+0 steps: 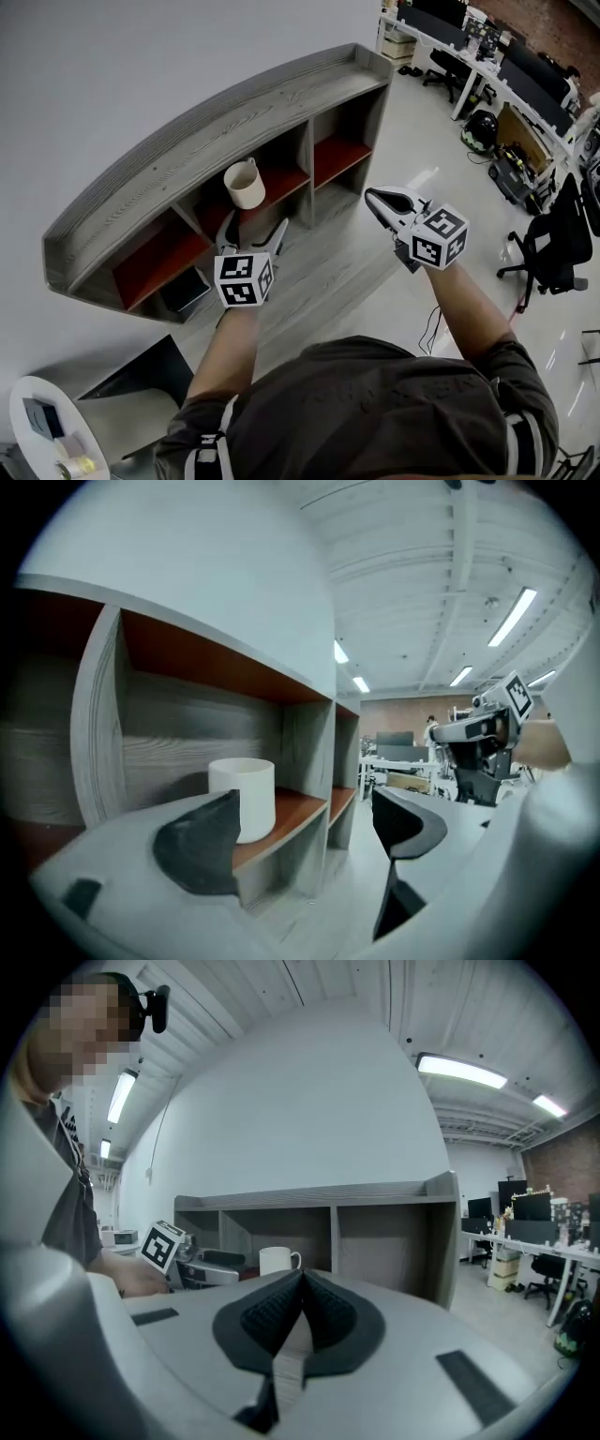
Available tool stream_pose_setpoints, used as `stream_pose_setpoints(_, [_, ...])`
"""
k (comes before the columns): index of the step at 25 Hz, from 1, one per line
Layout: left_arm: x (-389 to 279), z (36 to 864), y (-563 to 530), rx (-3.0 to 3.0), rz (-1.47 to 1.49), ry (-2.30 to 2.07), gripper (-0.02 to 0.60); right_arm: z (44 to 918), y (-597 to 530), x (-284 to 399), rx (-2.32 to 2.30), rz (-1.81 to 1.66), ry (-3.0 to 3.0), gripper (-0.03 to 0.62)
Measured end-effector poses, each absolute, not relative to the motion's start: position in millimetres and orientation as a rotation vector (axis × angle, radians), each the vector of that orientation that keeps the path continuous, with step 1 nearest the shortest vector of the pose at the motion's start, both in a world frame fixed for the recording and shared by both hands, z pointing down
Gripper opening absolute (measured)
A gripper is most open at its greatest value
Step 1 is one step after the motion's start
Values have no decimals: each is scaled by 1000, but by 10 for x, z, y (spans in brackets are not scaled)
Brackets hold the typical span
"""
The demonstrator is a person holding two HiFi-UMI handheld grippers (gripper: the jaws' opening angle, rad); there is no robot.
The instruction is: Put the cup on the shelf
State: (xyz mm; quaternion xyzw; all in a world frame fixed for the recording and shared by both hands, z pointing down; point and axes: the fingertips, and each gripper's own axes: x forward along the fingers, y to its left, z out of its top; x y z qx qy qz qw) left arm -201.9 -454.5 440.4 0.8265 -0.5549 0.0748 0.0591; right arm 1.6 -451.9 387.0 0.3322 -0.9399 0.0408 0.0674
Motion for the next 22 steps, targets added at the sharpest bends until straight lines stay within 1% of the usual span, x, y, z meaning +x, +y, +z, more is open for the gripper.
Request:
stream_pose_setpoints(6, [-1801,4315,-4031,2599,149,-1519,423,3865,-4342,52,984,116,-2842,-8])
stream_pose_setpoints(7, [-1787,4321,-3944,2609,153,-1505,403,3869,-4316,53,981,114,-2842,-8])
stream_pose_setpoints(8, [-1789,4330,-3859,2615,159,-1502,346,3875,-4290,52,977,114,-2843,-8])
stream_pose_setpoints(9, [-1807,4339,-3781,2616,164,-1508,262,3880,-4263,49,973,114,-2844,-8])
stream_pose_setpoints(10, [-1839,4348,-3709,2614,168,-1516,203,3884,-4237,46,970,113,-2845,-8])
stream_pose_setpoints(11, [-1881,4354,-3646,2612,171,-1524,174,3887,-4214,42,966,112,-2846,-8])
stream_pose_setpoints(13, [-1998,4356,-3540,2602,178,-1545,130,3897,-4179,34,959,112,-2848,-8])
stream_pose_setpoints(18, [-2340,4329,-3346,2570,178,-1609,43,3951,-4118,-20,933,119,-2854,-8])
stream_pose_setpoints(22, [-2588,4250,-3302,2558,162,-1651,12,3979,-4105,-73,913,112,-2856,-8])
